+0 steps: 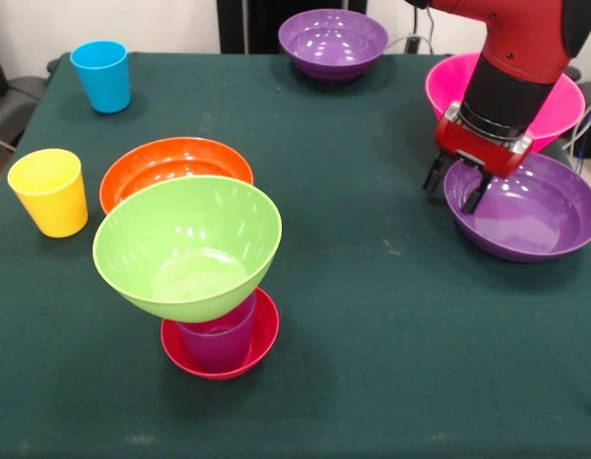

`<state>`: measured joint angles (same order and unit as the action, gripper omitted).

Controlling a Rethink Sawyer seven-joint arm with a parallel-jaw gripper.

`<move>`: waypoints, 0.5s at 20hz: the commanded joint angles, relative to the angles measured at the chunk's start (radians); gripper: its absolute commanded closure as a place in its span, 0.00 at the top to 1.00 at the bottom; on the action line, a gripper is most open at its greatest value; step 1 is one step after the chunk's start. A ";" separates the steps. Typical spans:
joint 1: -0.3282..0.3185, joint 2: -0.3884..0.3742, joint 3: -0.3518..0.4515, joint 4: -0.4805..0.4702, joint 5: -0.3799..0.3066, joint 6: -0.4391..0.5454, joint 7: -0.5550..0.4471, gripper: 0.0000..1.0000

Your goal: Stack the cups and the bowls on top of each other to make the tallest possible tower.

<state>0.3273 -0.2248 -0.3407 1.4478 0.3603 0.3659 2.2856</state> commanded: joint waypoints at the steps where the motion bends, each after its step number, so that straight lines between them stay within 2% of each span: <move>1: -0.002 0.020 0.083 0.025 0.027 -0.036 0.180 1.00; 10: -0.022 -0.028 0.094 0.054 0.016 -0.010 0.153 1.00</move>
<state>0.3260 -0.2312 -0.3407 1.4504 0.3601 0.3659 2.2856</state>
